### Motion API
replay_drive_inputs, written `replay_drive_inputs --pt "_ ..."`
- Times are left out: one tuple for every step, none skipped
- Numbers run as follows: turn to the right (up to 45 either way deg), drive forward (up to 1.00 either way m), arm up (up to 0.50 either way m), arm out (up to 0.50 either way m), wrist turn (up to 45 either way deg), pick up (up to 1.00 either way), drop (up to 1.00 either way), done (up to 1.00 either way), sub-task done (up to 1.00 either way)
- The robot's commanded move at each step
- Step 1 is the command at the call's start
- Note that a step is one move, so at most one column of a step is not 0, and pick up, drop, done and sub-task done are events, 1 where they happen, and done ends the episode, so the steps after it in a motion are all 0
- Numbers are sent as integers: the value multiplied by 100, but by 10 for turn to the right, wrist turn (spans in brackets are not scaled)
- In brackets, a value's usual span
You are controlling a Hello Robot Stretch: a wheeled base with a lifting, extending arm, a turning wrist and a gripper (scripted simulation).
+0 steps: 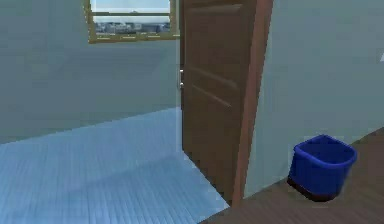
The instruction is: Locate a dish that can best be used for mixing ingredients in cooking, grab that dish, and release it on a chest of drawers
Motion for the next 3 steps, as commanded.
replay_drive_inputs --pt "450 0 0 0 0 0 0 0 0" --pt "300 0 0 0 0 0 0 0 0" --pt "0 100 0 0 0 0 0 0 0"
